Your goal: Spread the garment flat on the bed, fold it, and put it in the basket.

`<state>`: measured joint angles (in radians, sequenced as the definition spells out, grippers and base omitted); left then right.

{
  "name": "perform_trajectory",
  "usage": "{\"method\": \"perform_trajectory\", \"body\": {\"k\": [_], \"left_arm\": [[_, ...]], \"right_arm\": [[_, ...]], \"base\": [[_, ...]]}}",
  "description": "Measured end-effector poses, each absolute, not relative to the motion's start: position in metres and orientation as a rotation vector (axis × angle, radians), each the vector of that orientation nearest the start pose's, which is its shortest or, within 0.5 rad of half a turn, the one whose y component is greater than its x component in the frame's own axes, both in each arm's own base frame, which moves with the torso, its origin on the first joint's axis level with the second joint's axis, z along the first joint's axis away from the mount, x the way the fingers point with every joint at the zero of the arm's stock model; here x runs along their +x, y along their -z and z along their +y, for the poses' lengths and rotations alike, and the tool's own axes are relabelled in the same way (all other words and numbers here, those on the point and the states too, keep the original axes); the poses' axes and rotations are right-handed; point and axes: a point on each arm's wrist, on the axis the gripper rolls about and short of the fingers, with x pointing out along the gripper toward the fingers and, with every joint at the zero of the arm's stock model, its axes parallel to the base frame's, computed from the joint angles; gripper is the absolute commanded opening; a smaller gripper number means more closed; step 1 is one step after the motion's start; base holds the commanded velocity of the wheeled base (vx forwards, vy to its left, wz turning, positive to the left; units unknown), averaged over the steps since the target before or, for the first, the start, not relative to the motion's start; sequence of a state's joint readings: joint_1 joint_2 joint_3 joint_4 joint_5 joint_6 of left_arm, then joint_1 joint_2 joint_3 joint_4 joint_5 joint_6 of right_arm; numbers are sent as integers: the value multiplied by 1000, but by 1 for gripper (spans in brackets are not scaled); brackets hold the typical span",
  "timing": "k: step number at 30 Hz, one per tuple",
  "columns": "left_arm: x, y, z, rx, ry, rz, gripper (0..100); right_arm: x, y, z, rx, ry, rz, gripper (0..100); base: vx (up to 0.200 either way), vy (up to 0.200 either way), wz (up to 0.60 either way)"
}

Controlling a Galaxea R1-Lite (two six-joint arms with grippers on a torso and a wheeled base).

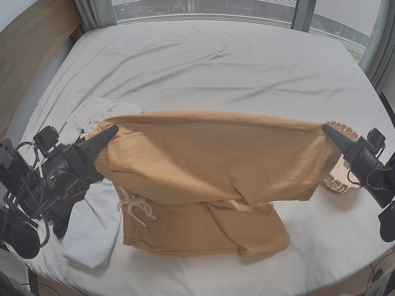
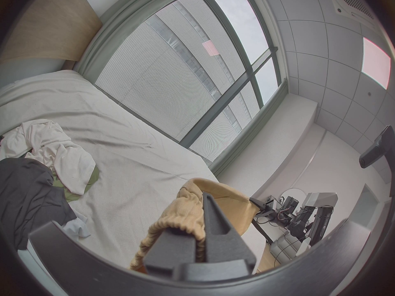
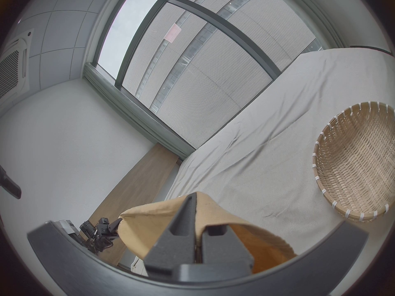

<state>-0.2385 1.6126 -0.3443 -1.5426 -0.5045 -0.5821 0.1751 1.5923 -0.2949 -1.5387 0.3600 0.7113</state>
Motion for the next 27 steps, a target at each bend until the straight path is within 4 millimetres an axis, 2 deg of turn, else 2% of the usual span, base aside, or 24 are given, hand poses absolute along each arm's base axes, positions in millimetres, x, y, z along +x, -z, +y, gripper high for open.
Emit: {"method": "perform_trajectory", "body": {"k": [7, 14, 22, 27], "left_arm": [[225, -182, -64, -516, 786, -57, 0], [235, -185, -60, -534, 765, -70, 0], [254, -196, -61, -614, 767, -93, 0], [269, -194, -63, -627, 744, -97, 0]], "right_arm": [[219, -178, 49, 667, -607, -48, 0], [226, -186, 54, 664, -633, -70, 0], [247, -198, 58, 654, -618, -42, 0], [264, -207, 57, 650, -606, -62, 0]], "base": [[0, 0, 0], [0, 0, 0], [0, 0, 0], [0, 0, 0]]}}
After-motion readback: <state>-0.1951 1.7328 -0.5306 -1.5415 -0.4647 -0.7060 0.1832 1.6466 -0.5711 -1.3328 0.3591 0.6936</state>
